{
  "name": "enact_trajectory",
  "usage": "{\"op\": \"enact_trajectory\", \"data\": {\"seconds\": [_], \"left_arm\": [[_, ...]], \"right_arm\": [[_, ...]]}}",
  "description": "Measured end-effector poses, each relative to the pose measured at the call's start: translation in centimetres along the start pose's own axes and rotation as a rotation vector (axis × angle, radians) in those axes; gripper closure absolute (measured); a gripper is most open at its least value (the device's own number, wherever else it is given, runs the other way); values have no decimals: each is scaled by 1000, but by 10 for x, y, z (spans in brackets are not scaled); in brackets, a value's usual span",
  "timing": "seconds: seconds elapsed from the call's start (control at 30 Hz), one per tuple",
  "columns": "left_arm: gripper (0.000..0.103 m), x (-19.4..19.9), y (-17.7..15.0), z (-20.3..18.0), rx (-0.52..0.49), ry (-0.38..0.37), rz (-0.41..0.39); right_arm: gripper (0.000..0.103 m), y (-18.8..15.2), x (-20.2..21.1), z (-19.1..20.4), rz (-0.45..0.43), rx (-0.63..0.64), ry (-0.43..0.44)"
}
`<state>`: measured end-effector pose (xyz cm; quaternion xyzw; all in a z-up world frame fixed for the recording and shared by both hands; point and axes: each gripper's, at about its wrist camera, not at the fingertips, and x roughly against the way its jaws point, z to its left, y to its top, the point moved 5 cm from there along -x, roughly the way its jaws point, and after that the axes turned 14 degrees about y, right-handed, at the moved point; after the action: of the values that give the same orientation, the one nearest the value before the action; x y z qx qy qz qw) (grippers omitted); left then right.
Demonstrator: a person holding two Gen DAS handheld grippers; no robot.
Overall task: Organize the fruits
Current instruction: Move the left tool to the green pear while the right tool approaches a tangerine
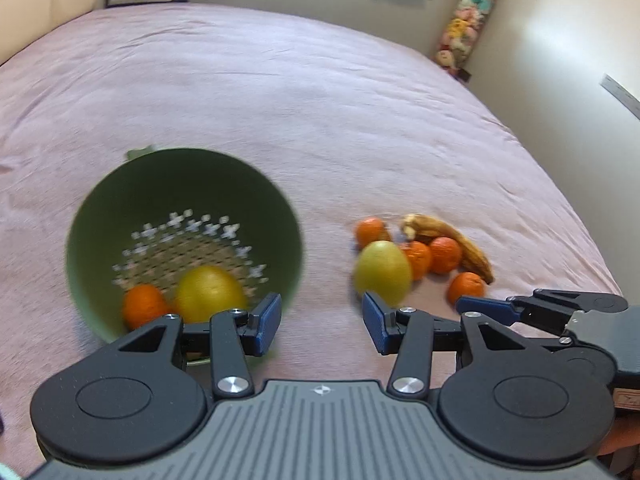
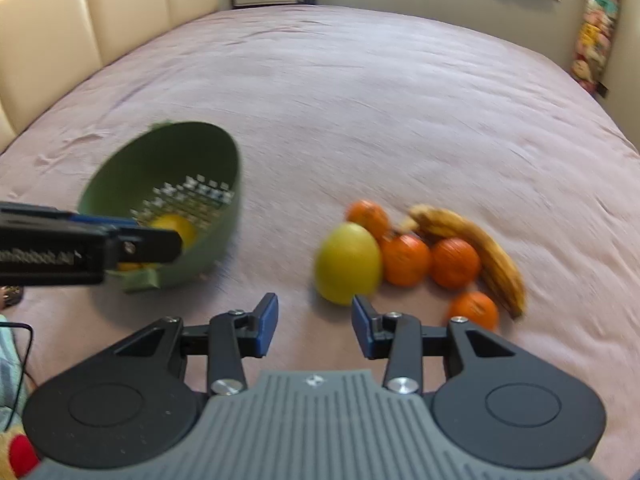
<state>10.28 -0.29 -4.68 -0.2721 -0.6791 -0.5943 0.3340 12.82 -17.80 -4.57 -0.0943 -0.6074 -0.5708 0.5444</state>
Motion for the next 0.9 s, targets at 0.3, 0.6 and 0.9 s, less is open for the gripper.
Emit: {"op": "enact_trajectory", "data": {"seconds": [0.3, 0.6, 0.9], "left_arm": [[48, -5, -10, -41, -86, -76, -28], [48, -20, -17, -72, -150, -97, -31], [42, -47, -14, -78, -99, -33, -44]], "right_arm": [[51, -23, 17, -32, -16, -32, -113], [51, -37, 18, -69, -31, -80, -191], [51, -34, 4, -87, -38, -101, -209]]}}
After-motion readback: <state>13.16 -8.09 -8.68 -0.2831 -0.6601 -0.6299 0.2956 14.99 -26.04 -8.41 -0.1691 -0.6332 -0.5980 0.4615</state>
